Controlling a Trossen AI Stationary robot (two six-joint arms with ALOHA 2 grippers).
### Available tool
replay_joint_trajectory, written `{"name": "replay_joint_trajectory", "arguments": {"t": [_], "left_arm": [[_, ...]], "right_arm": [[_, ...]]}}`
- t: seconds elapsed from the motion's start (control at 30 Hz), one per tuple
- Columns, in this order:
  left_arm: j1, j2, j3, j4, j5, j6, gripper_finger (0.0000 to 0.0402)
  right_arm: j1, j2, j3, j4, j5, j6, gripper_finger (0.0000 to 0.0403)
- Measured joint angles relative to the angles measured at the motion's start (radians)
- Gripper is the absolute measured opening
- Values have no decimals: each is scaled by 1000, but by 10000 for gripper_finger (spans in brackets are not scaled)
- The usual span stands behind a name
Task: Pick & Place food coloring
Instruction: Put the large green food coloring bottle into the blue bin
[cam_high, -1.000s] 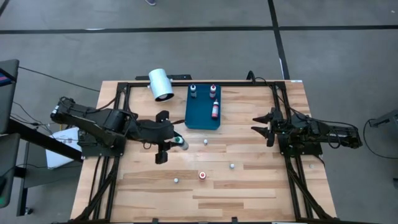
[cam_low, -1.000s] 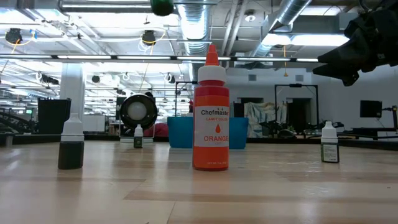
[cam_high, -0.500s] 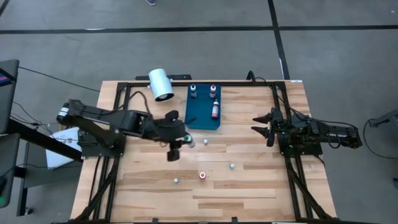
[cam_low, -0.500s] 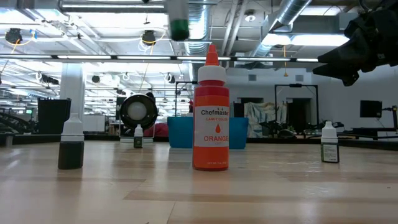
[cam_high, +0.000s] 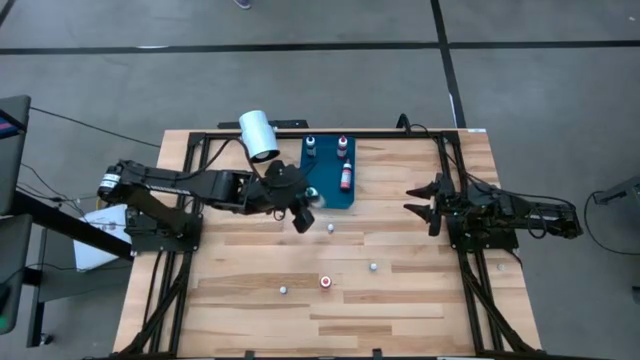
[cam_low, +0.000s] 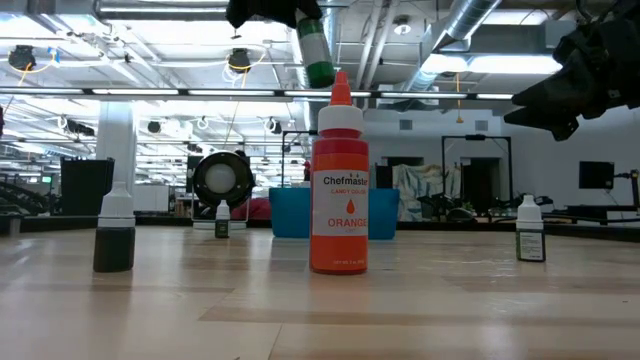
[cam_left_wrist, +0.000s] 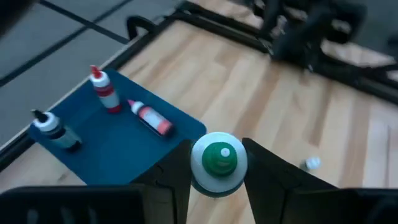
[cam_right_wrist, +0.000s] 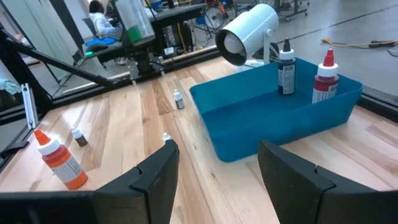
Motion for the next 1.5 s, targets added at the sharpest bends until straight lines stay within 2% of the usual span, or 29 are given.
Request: {"name": "replay_joint_trajectory", "arguments": {"t": [0.3, 0.43, 1.0, 1.23, 1.5], "left_arm": [[20, 0, 0, 0, -149, -126, 108], [56, 11, 0, 3, -173, -136, 108], [276, 183, 0, 7, -143, -90, 108], [329, 223, 0, 95, -114, -50, 108], [361, 266, 2, 115, -96, -49, 108]], "right_arm": [[0, 0, 0, 1, 0, -8, 207], [0, 0, 0, 1, 0, -8, 207], [0, 0, 0, 2, 0, -8, 207], [-1, 0, 0, 1, 0, -8, 207], [-2, 0, 0, -16, 0, -7, 207]]}}
